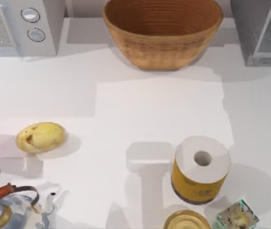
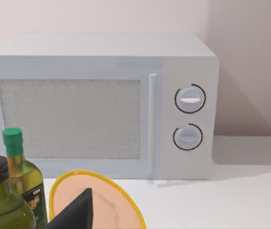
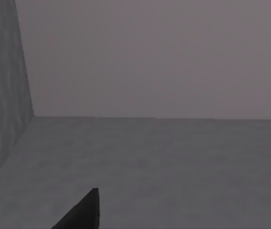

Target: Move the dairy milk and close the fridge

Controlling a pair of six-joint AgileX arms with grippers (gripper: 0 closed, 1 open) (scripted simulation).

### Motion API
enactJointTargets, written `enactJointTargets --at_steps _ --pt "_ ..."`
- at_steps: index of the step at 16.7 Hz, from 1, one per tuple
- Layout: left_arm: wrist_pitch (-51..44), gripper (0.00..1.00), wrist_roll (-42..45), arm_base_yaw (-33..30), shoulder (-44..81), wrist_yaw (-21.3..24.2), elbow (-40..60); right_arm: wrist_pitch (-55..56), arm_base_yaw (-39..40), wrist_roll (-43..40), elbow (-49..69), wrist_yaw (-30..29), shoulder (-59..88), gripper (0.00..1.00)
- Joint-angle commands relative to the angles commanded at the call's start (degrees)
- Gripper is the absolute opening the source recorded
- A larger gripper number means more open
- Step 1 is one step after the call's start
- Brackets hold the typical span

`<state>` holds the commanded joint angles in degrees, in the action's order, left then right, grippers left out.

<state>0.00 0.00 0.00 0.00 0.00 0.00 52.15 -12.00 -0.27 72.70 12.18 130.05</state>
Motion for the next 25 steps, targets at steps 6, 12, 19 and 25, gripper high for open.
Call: enactJointTargets --at_steps 6,12,19,25 --pt "0.00 1.00 0.00 0.00 0.00 0.00 0.00 -1.03 0.03 -0.28 -1.58 -0.68 -3.43 1.00" --pt "0.00 1.00 0.00 0.00 0.00 0.00 0.00 -8.30 1.66 -0.98 -12.04 -2.85 -24.55 1.00" --pt "0.00 1.00 0.00 0.00 0.00 0.00 0.00 -18.92 5.37 -0.94 -27.56 -4.83 -57.68 1.00" --pt "0.00 1.00 0.00 0.00 0.00 0.00 0.00 -29.58 8.18 -1.48 -42.84 -7.69 -90.06 1.00"
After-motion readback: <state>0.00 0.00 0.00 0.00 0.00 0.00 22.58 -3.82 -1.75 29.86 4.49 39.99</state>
